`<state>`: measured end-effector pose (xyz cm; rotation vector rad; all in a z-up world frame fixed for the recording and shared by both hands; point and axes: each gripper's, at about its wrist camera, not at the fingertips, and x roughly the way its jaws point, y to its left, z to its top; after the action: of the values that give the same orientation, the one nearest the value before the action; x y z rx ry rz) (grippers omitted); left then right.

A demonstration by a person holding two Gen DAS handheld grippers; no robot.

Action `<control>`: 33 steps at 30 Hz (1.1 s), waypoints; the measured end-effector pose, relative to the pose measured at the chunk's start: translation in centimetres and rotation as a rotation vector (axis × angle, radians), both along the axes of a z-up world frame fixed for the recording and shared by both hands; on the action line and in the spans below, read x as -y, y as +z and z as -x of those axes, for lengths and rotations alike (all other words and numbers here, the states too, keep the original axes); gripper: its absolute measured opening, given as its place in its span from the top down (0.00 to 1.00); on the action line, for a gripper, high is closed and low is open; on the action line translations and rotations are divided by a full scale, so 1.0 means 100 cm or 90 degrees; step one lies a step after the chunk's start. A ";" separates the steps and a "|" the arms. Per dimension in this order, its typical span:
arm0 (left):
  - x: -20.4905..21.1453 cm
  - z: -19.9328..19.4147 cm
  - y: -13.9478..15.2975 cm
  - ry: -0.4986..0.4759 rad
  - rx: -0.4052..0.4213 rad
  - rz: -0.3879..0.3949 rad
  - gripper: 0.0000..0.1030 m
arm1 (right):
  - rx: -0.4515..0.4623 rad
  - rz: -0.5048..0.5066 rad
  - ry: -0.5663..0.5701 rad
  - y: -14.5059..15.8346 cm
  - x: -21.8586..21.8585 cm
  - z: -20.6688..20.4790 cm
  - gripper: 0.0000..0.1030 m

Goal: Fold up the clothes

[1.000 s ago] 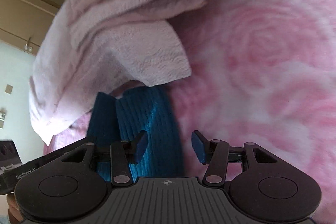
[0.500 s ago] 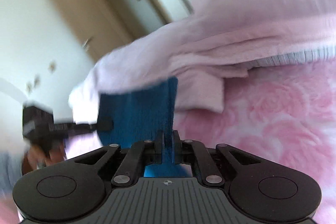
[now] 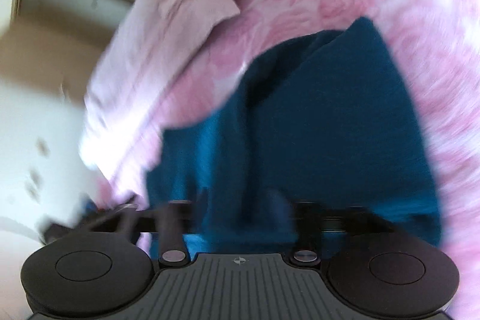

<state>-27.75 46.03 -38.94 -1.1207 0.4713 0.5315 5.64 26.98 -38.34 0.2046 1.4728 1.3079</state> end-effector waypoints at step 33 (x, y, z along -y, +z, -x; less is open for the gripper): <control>-0.005 -0.084 -0.009 -0.137 -0.270 -0.356 0.81 | 0.532 0.004 0.110 0.005 -0.100 0.061 0.84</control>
<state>-19.36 46.56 -39.82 -0.4109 0.7452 0.6611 -0.42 36.98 -37.86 -0.4426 0.7846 1.2936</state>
